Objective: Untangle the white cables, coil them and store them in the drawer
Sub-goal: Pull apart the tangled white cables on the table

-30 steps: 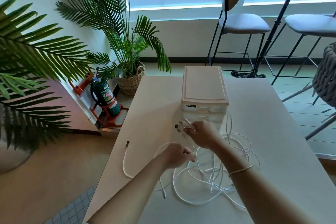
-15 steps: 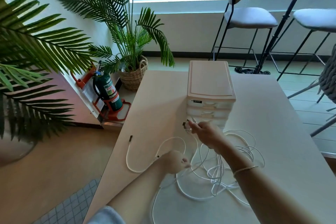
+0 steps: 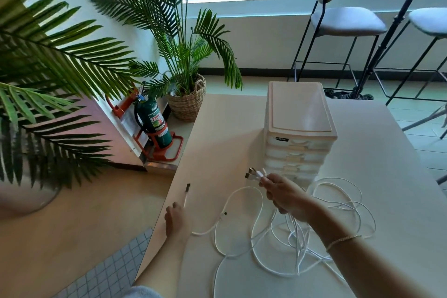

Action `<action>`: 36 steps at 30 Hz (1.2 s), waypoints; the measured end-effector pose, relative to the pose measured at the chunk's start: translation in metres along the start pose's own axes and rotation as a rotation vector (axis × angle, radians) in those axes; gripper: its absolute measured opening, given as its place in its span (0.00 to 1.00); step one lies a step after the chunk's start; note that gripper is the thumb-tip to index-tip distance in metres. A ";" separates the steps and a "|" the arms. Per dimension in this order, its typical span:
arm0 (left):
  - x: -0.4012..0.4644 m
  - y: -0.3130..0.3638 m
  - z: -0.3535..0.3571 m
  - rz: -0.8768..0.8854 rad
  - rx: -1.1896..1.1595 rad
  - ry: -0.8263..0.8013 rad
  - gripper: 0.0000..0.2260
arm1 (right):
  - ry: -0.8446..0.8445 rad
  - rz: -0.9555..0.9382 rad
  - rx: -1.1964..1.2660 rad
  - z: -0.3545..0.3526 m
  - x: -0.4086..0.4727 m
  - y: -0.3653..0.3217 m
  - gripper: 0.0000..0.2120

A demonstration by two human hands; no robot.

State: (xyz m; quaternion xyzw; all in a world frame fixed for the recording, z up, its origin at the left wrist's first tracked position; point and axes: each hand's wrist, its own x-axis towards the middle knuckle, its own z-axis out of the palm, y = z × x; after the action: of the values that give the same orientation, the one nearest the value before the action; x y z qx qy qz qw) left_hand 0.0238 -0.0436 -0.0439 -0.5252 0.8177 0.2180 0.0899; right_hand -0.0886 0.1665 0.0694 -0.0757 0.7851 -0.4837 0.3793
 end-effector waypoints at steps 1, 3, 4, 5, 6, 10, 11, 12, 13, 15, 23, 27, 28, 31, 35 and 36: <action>0.001 -0.001 0.002 -0.006 -0.022 -0.021 0.14 | -0.010 0.002 0.002 0.002 0.001 0.001 0.12; 0.001 -0.001 0.001 -0.039 -0.100 -0.085 0.16 | -0.019 -0.001 -0.007 0.005 0.004 0.002 0.12; 0.002 -0.001 0.000 -0.053 -0.141 -0.127 0.17 | -0.023 0.000 -0.008 0.006 0.004 0.002 0.11; 0.003 0.001 -0.003 -0.055 -0.165 -0.181 0.16 | -0.025 0.003 0.002 0.007 0.005 0.002 0.11; 0.002 0.005 -0.006 -0.044 -0.193 -0.228 0.14 | -0.026 0.006 0.023 0.008 0.005 0.002 0.10; -0.013 0.038 -0.018 0.080 -0.652 -0.338 0.03 | -0.003 0.001 0.127 0.013 0.005 -0.004 0.12; -0.021 0.051 -0.024 0.133 -0.766 -0.365 0.03 | 0.010 -0.003 0.150 0.014 0.006 -0.006 0.12; -0.030 0.063 -0.028 0.183 -0.861 -0.390 0.05 | 0.024 -0.006 0.178 0.015 0.007 -0.008 0.12; -0.040 0.075 -0.033 0.223 -0.945 -0.416 0.07 | 0.039 -0.010 0.213 0.017 0.007 -0.010 0.11; -0.059 0.096 -0.038 0.247 -1.097 -0.459 0.07 | 0.059 -0.029 0.282 0.019 0.008 -0.014 0.11; -0.089 0.119 -0.040 0.444 -1.299 -0.560 0.07 | 0.133 -0.110 0.357 0.013 0.008 -0.021 0.08; -0.088 0.116 -0.038 0.519 -1.217 -0.570 0.09 | 0.097 -0.141 0.360 0.007 0.004 -0.024 0.09; -0.089 0.116 -0.039 0.535 -1.194 -0.592 0.09 | 0.093 -0.145 0.346 0.006 0.003 -0.024 0.09; -0.092 0.116 -0.048 0.494 -1.164 -0.642 0.06 | 0.079 -0.153 0.300 0.001 0.000 -0.025 0.11; -0.088 0.122 -0.057 0.397 -1.086 -0.754 0.10 | -0.015 -0.197 0.236 -0.003 -0.008 -0.032 0.11; -0.090 0.127 -0.059 0.394 -1.070 -0.811 0.12 | -0.051 -0.216 0.187 -0.001 -0.009 -0.034 0.10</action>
State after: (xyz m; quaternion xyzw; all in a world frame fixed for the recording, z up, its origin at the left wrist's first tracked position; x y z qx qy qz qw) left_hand -0.0468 0.0487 0.0758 -0.2167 0.5799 0.7817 0.0756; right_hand -0.0911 0.1540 0.1024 -0.1363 0.7140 -0.5907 0.3503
